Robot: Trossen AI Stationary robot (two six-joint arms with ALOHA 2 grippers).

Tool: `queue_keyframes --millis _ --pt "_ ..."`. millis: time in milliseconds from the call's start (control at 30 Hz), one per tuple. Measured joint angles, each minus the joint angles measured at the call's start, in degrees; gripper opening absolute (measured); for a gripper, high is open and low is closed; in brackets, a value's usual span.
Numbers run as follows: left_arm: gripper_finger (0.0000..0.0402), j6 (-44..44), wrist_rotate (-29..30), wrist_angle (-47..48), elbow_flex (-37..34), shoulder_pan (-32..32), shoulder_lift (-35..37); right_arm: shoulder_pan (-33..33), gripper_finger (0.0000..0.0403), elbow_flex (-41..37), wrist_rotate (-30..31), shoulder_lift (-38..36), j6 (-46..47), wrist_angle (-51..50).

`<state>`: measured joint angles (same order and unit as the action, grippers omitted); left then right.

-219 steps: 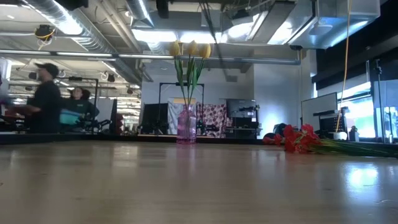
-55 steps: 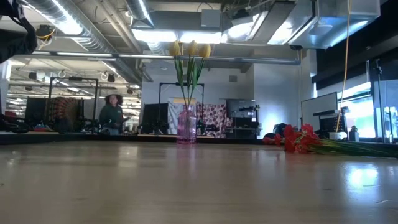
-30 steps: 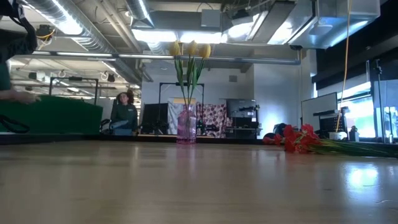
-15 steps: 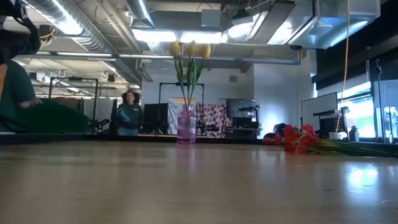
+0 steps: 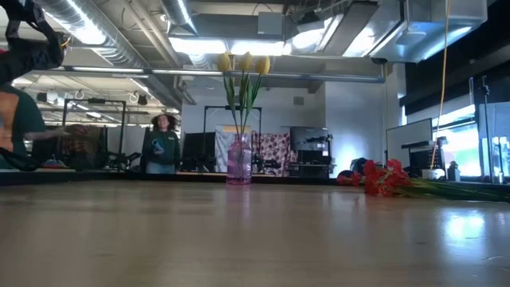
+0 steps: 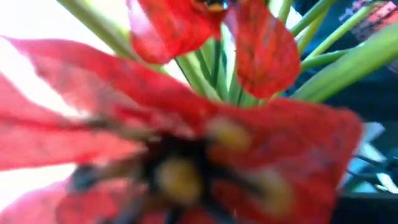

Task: Sort flowers into vase by color
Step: Put the top left red flowers into the transparent vase

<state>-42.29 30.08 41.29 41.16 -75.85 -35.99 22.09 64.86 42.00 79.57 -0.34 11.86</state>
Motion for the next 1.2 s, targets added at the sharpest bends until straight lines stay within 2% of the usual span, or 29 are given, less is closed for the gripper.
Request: queue_keyframes --millis 300,433,567,700,833,967,1100,1200 --pt "0.0015 10.5 9.5 -5.2 -2.8 1.0 0.0 0.0 0.0299 0.0 0.0 0.0 0.0 0.0" --pt "0.002 13.2 11.8 -8.7 -4.4 4.3 0.1 0.0 0.0299 0.0 0.0 0.0 -0.1 0.0" --pt "0.0035 15.0 11.6 -11.8 -5.7 9.1 0.1 0.0 0.0299 0.0 0.0 0.0 -0.1 0.0" --pt "0.0064 17.1 7.6 -14.1 -6.2 15.4 0.1 0.0 0.0299 0.0 -0.7 0.0 -0.1 0.0" --pt "0.0101 18.4 -0.4 -15.2 -6.2 23.1 0.0 0.0 0.0299 0.0 -1.0 0.0 -0.2 -0.1" --pt "0.013 17.2 -9.3 -12.4 -5.6 29.4 0.0 0.0 0.0299 0.0 -1.3 0.0 -0.2 -0.5" --pt "0.0145 15.5 -15.3 -8.4 -2.7 31.8 0.0 0.0 0.0299 0.0 -1.6 0.0 -0.1 -2.2" --pt "0.0147 13.2 -22.0 -2.3 -0.2 31.9 0.0 0.0 0.0299 0.0 -1.7 0.0 0.3 -3.4"
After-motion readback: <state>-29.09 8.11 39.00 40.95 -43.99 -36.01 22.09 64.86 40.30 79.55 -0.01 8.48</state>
